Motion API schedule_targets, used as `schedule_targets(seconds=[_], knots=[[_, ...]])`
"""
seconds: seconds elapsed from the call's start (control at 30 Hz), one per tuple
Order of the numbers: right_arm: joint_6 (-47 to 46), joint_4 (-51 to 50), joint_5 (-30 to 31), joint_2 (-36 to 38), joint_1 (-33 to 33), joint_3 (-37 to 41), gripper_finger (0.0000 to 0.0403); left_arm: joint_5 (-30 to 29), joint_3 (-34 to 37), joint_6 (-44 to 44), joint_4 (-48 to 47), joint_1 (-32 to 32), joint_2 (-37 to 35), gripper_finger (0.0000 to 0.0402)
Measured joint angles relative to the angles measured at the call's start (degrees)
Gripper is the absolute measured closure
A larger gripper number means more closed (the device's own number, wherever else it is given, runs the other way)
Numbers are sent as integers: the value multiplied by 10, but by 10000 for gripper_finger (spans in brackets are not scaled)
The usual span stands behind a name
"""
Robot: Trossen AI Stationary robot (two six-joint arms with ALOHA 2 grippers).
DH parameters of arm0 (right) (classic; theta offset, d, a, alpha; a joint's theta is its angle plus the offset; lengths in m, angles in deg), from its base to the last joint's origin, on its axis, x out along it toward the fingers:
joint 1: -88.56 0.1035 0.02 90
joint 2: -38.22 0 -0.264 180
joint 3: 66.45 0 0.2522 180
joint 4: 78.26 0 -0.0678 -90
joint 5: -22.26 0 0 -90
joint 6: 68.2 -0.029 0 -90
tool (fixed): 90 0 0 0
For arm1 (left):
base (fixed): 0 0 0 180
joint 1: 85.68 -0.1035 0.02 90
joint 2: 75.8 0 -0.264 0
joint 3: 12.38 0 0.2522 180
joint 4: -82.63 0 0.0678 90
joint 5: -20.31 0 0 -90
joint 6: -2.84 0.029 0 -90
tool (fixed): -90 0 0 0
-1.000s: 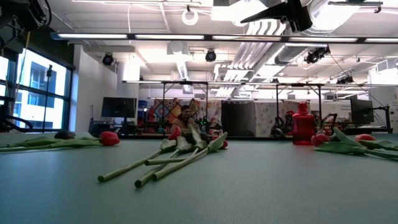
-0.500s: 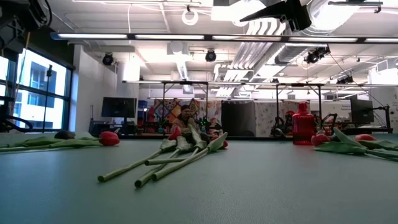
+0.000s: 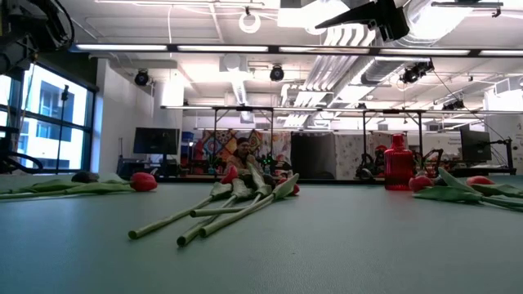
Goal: Sort flowers into vase by color
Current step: Put the orange tulip into the transparent vase
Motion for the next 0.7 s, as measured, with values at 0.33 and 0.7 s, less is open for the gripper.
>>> schedule_targets(seconds=[0.33,0.7], knots=[[0,-10,0,0,0,0,82,19,0,-95,-64,-1,-57,225],[11,-14,0,0,0,0,82,59,0,-168,-110,-1,-56,225]])
